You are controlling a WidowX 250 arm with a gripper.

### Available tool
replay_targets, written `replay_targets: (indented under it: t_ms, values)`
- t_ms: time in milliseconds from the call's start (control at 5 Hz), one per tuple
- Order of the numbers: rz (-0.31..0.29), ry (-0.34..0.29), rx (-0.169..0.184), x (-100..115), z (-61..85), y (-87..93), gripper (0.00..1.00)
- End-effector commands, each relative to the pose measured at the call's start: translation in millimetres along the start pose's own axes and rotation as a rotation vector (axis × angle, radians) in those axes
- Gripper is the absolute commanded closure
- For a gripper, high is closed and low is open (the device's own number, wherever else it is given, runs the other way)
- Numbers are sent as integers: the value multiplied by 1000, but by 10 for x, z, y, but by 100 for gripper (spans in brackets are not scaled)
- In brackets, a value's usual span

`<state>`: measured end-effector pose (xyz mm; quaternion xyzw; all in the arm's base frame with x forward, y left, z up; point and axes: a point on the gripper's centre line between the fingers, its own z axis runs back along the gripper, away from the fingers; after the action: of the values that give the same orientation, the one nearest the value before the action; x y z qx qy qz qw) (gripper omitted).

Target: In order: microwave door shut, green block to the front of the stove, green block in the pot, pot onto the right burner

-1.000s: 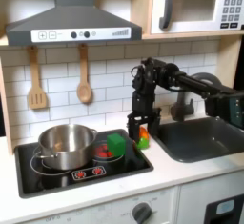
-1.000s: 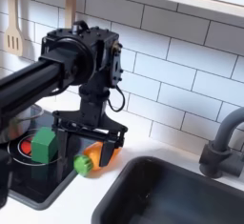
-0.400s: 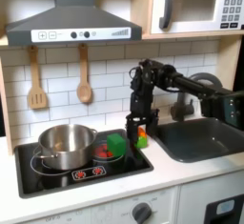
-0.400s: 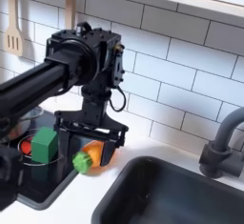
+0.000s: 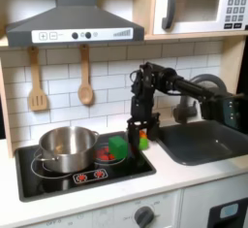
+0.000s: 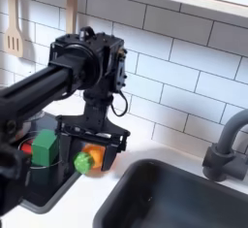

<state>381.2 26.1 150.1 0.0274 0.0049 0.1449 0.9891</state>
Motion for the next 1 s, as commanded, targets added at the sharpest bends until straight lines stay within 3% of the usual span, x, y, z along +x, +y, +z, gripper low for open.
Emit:
replay_targets:
  t_ms: [0, 400, 600, 800]
  values:
    - [35, 19, 0, 91, -59, 10, 0]
    - [81, 1, 1, 128, -54, 12, 0]
    - [62, -30, -25, 160, 36, 142, 0]
    - [0, 60, -262, 193, 43, 319, 0]
